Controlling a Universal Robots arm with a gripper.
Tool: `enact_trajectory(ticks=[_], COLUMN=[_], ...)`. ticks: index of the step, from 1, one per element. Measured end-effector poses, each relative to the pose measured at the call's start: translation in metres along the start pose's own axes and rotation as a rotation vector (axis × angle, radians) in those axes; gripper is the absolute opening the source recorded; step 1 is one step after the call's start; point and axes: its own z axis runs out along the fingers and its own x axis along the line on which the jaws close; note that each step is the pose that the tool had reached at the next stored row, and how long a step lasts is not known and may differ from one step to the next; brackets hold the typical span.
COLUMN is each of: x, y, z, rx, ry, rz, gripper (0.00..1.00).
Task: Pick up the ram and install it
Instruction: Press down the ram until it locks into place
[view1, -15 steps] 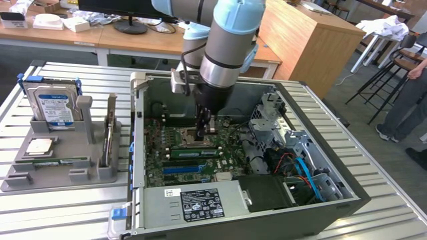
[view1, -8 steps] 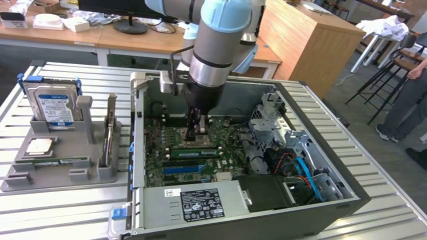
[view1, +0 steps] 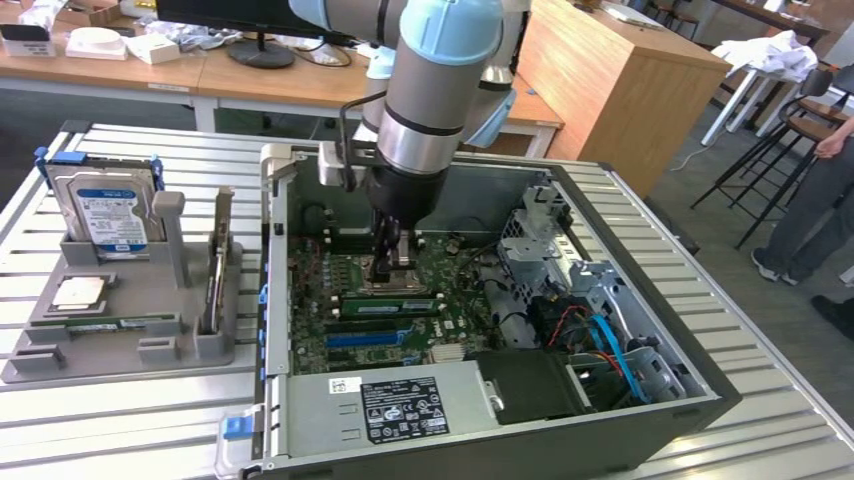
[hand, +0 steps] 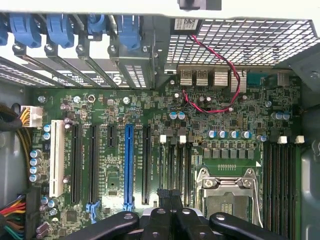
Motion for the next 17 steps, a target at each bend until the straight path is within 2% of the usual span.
enact_trajectory(ticks=[7,17], x=[0.0001,0.0017], y=[-0.0003,-0.0002], z=[0.0065,0.0068], rx=[0.0001,0.0], ry=[0.0,0.0], rz=[0.0,0.0], gripper=[0.1,0.1])
